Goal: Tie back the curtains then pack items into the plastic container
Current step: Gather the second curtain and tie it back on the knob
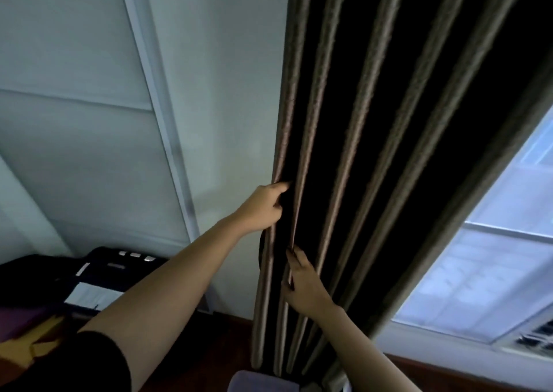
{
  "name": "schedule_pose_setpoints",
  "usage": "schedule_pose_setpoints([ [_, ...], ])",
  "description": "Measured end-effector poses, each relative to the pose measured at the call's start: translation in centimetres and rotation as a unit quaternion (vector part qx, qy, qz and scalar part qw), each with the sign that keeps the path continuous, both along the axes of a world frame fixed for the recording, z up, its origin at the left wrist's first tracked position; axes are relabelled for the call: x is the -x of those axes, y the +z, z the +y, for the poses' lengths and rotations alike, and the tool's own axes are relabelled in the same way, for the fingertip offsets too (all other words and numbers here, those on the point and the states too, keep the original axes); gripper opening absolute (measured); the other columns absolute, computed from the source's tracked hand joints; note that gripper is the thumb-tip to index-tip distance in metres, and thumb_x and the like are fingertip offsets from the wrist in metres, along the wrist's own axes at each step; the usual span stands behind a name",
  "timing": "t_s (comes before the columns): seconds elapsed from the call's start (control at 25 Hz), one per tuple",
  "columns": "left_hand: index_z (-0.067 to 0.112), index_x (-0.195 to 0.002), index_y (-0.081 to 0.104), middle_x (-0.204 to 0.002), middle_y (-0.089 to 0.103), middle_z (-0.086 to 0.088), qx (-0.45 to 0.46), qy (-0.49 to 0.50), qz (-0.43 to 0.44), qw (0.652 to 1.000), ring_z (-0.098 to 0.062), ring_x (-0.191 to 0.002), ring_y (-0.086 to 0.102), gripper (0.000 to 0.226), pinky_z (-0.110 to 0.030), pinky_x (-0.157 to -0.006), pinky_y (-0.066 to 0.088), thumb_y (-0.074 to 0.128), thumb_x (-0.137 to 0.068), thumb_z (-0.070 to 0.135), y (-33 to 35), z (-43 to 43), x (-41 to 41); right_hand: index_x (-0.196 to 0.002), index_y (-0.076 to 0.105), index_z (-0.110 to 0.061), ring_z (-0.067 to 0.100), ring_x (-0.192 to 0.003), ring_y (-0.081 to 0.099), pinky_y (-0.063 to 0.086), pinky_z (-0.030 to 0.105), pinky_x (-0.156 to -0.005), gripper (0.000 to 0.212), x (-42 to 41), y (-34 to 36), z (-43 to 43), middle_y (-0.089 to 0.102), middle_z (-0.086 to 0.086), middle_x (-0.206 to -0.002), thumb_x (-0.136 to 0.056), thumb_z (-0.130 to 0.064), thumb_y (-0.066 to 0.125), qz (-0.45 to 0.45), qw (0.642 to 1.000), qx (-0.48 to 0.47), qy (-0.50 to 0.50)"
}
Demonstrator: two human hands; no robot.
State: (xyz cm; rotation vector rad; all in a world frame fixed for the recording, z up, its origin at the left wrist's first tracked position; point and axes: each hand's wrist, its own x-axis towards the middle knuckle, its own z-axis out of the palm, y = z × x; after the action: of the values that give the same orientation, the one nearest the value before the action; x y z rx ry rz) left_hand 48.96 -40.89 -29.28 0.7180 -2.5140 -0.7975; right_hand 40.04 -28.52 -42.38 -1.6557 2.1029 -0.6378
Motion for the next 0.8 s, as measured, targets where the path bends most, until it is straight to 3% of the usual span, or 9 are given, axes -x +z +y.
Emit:
schedule_pose_setpoints([
  [0.12,0.013,-0.115,0.058,-0.085,0.064,-0.019,-0.061,-0.029,-0.012,0.998,-0.028,-0.066,0.061,0.03,-0.025,-0.058,0.043,0.054,-0.085,0.009,0.1,0.1,-0.1,-0.15,0.008,-0.011,0.025,-0.144,0.015,0.02,0.026,-0.114,0.076,-0.5,-0.3,0.4,-0.002,0.004,-0.159,-0.088,-0.013,0.052,0.006,1.0,-0.015,0.002],
  [0.16,0.013,-0.106,0.059,-0.077,0.062,-0.013,-0.061,-0.034,-0.01,0.998,-0.025,-0.063,0.061,0.02,-0.019,-0.055,0.042,0.057,-0.087,0.019,0.1,0.4,-0.1,-0.15,0.007,-0.012,0.025,-0.144,0.013,0.019,0.026,-0.114,0.076,-0.5,-0.3,0.3,-0.003,0.004,-0.159,-0.088,-0.014,0.051,0.005,1.0,-0.026,0.009],
  [0.24,0.012,-0.104,0.056,-0.071,0.052,0.004,0.004,-0.029,-0.025,0.999,-0.009,-0.058,0.055,0.024,-0.011,-0.05,0.036,0.057,-0.09,0.032,0.0,1.1,0.3,-0.15,0.008,-0.013,0.026,-0.145,0.011,0.017,0.029,-0.115,0.076,-0.6,0.1,0.3,-0.003,0.004,-0.159,-0.088,-0.015,0.052,0.009,0.999,-0.045,0.026],
  [0.28,0.007,-0.104,0.055,-0.073,0.051,0.004,0.051,-0.016,-0.038,0.998,-0.011,-0.063,0.056,0.028,-0.014,-0.051,0.034,0.054,-0.093,0.033,-0.2,1.3,0.5,-0.149,0.014,-0.014,0.027,-0.145,0.012,0.017,0.03,-0.116,0.074,-0.6,0.4,0.3,-0.001,0.005,-0.159,-0.087,-0.015,0.053,0.03,0.999,-0.035,0.017],
  [0.4,-0.002,-0.098,0.049,-0.091,0.058,-0.017,0.122,0.015,-0.064,0.99,-0.032,-0.084,0.06,0.022,-0.027,-0.065,0.035,0.044,-0.098,0.02,-0.9,0.7,0.9,-0.132,0.051,-0.015,0.035,-0.141,0.02,0.021,0.04,-0.116,0.054,-0.3,2.1,0.6,0.014,0.015,-0.155,-0.079,-0.015,0.061,0.118,0.969,0.155,-0.152],
  [0.48,-0.003,-0.099,0.049,-0.097,0.059,-0.021,0.125,0.015,-0.08,0.989,-0.034,-0.087,0.06,0.022,-0.029,-0.067,0.036,0.041,-0.099,0.017,-0.7,0.3,0.9,-0.13,0.053,-0.015,0.041,-0.139,0.019,0.025,0.043,-0.113,0.055,1.1,4.3,-0.3,0.011,0.022,-0.153,-0.077,-0.016,0.066,0.097,0.937,0.23,-0.243],
  [0.56,-0.004,-0.099,0.049,-0.097,0.06,-0.023,0.141,0.008,-0.088,0.986,-0.035,-0.086,0.059,0.022,-0.03,-0.066,0.036,0.04,-0.099,0.017,-0.5,0.3,0.9,-0.141,0.04,-0.015,0.038,-0.14,0.014,0.023,0.04,-0.114,0.069,3.5,6.4,-2.0,0.003,0.022,-0.154,-0.078,-0.022,0.067,0.07,0.954,0.193,-0.22],
  [0.68,-0.002,-0.097,0.048,-0.093,0.059,-0.022,0.153,0.001,-0.096,0.984,-0.035,-0.083,0.058,0.019,-0.032,-0.064,0.034,0.039,-0.099,0.015,-0.5,0.4,1.3,-0.146,0.026,-0.012,0.03,-0.136,0.031,0.028,0.027,-0.11,0.077,5.7,6.6,-3.3,0.017,0.014,-0.152,-0.079,-0.015,0.064,0.033,0.983,0.136,-0.116],
  [0.8,0.008,-0.087,0.042,-0.075,0.05,-0.007,0.129,-0.015,-0.094,0.987,-0.028,-0.07,0.054,0.013,-0.03,-0.061,0.034,0.038,-0.099,0.011,-0.4,0.6,2.0,-0.149,0.017,-0.016,0.025,-0.133,0.036,0.03,0.02,-0.106,0.08,4.7,2.5,-1.4,0.016,0.006,-0.154,-0.081,-0.007,0.057,0.03,0.997,0.072,-0.005],
])
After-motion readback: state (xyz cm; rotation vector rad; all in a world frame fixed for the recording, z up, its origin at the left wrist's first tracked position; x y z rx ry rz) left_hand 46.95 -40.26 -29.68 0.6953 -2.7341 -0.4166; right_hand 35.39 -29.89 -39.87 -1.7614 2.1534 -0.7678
